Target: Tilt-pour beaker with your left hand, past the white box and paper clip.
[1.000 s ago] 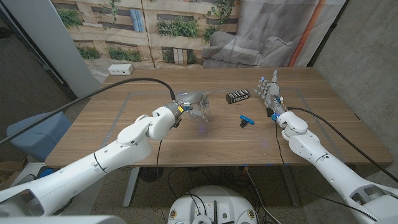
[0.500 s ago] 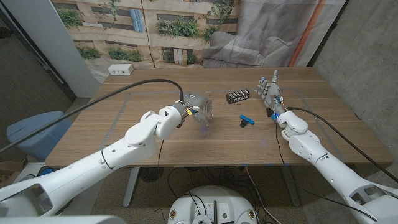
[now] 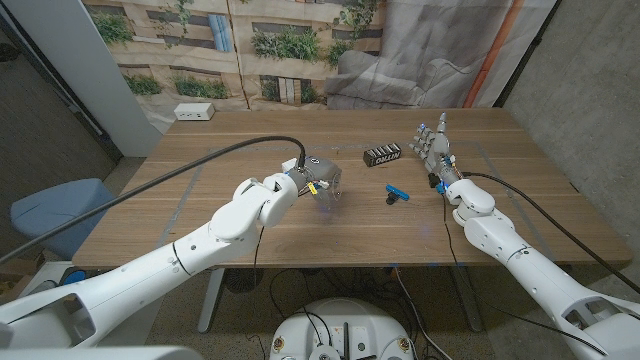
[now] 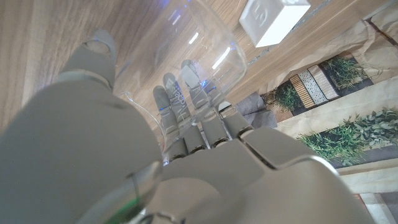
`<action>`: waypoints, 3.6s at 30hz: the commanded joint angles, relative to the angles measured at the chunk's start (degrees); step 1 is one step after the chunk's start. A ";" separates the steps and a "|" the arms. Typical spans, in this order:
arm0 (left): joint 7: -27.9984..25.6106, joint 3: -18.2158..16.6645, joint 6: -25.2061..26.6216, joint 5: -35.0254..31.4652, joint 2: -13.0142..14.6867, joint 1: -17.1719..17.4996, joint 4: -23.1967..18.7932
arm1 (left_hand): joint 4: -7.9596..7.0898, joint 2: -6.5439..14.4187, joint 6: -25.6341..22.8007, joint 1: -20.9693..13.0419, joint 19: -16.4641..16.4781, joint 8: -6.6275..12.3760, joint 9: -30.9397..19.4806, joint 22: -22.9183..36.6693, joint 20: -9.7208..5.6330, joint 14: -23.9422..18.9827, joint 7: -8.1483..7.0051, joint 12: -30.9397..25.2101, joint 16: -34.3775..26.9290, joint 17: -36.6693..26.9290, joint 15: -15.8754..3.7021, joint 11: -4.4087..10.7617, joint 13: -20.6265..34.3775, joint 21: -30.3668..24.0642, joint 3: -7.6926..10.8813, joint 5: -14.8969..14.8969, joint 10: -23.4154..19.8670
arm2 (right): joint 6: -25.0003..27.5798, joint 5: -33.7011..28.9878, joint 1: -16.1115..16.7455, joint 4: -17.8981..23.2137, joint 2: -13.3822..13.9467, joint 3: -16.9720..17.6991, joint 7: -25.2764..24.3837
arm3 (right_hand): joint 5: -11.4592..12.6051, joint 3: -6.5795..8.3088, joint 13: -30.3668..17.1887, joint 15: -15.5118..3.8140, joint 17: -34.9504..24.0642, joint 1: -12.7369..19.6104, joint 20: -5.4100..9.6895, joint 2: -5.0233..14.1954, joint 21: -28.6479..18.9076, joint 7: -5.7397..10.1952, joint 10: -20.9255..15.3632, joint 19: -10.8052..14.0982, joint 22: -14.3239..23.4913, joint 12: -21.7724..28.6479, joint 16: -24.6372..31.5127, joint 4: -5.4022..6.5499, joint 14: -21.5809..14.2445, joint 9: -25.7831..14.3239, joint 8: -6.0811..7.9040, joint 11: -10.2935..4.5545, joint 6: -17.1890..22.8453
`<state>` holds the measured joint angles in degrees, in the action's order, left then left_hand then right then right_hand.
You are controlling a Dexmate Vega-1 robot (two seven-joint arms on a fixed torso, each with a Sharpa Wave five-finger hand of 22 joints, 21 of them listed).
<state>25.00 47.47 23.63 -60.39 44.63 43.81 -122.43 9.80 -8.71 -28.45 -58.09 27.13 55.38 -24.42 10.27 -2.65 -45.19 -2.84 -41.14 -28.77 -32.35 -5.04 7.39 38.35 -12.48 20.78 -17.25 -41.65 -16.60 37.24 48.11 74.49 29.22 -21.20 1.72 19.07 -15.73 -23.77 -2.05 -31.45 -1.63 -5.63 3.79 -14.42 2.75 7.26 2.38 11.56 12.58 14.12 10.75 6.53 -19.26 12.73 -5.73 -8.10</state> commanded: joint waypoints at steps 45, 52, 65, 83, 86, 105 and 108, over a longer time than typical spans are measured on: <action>16.72 -2.06 -4.06 -19.36 -6.76 2.21 1.89 | -0.35 15.34 0.38 -12.37 0.55 0.90 1.62 0.50 1.11 -1.24 1.24 -0.56 1.90 -0.23 -6.69 1.87 0.72 -0.11 -1.35 -1.02 -1.85 | 0.01 0.00 0.03 0.04 0.01 0.00 -0.03 | 0.35 -0.32 -0.28 -1.12 -0.33 0.37 -0.37 4.91 -0.41 0.04 0.53 0.05 0.26 0.35 0.17 0.06 0.31 -0.09 0.32 0.16 -0.31; 15.78 -2.87 -3.80 -19.14 -7.36 2.94 1.77 | -0.23 15.51 0.16 -12.39 0.67 0.99 1.88 0.53 1.06 -1.28 1.29 -0.57 1.98 -0.40 -6.63 1.86 0.69 -0.16 -1.46 -1.04 -1.94 | 0.02 0.00 0.03 0.05 0.01 0.00 -0.03 | 0.35 -0.32 -0.28 -1.12 -0.33 0.37 -0.37 4.91 -0.41 0.04 0.53 0.05 0.26 0.35 0.17 0.06 0.31 -0.09 0.32 0.16 -0.31; 7.18 -5.87 -2.65 -14.02 -7.20 5.66 0.20 | 0.18 15.64 0.22 -13.07 1.03 0.90 2.36 0.56 0.77 -1.42 1.21 -0.56 2.52 -0.32 -6.89 2.09 0.25 -0.30 -1.34 -1.23 -2.21 | 0.00 0.00 0.01 0.01 0.00 0.00 -0.01 | 0.35 -0.32 -0.28 -1.12 -0.33 0.37 -0.37 4.91 -0.41 0.04 0.53 0.05 0.26 0.35 0.17 0.06 0.31 -0.09 0.32 0.16 -0.31; -9.98 -9.88 0.72 -2.47 -7.03 10.64 0.63 | -1.17 15.30 1.71 -9.56 0.37 0.24 3.72 0.43 0.74 0.59 1.12 2.08 8.75 4.50 -6.52 1.58 -2.28 -0.02 -0.88 -2.33 0.92 | 0.04 0.01 0.04 0.10 0.02 0.01 -0.05 | 0.35 -0.32 -0.28 -1.12 -0.33 0.37 -0.37 4.91 -0.41 0.04 0.53 0.05 0.26 0.35 0.17 0.06 0.31 -0.09 0.32 0.16 -0.31; -12.14 -10.36 0.98 0.23 -7.09 10.94 0.78 | -1.13 15.32 1.88 -9.17 0.31 0.23 3.86 0.42 0.84 0.61 1.13 2.45 9.43 5.13 -6.54 1.60 -2.69 0.00 -0.63 -2.47 1.04 | 0.05 0.01 0.03 0.08 0.02 0.00 -0.04 | 0.35 -0.32 -0.28 -1.12 -0.33 0.37 -0.37 4.91 -0.41 0.04 0.53 0.05 0.26 0.35 0.17 0.06 0.31 -0.09 0.32 0.16 -0.31; -37.46 -13.93 -3.65 17.53 -8.06 15.51 4.94 | -0.77 14.38 1.99 -6.84 -0.87 0.47 4.75 0.29 0.51 1.62 0.54 4.80 12.13 7.20 -6.42 2.05 -5.16 0.35 -0.47 -2.33 1.29 | 0.04 0.00 0.01 0.04 0.01 0.00 -0.03 | 0.35 -0.32 -0.28 -1.12 -0.33 0.37 -0.37 4.91 -0.41 0.04 0.53 0.05 0.26 0.35 0.17 0.06 0.31 -0.09 0.32 0.16 -0.31; -41.41 -14.28 -5.00 19.94 -8.50 16.07 6.10 | -0.75 14.40 1.31 -6.58 -1.32 0.75 4.93 0.24 0.60 1.52 0.36 4.73 11.98 6.97 -6.58 2.50 -5.49 0.52 -0.68 -2.21 0.23 | 0.04 0.00 0.01 0.05 0.01 0.00 -0.04 | 0.35 -0.32 -0.28 -1.12 -0.33 0.37 -0.37 4.91 -0.41 0.04 0.53 0.05 0.26 0.35 0.17 0.06 0.31 -0.09 0.32 0.16 -0.31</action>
<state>-0.83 35.04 22.52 -49.62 37.22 57.34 -119.38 8.76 -5.72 -26.30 -55.10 26.27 55.65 -19.46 10.38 -2.03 -43.50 -2.19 -36.33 -16.52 -25.07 -4.62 8.97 32.93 -12.05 20.28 -19.51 -39.64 -16.58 37.24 48.13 74.53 29.23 -21.20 1.69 19.07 -15.73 -23.77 -2.05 -31.45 -1.63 -5.63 3.79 -14.42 2.75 7.26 2.38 11.56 12.58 14.12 10.74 6.53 -19.26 12.73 -5.73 -8.10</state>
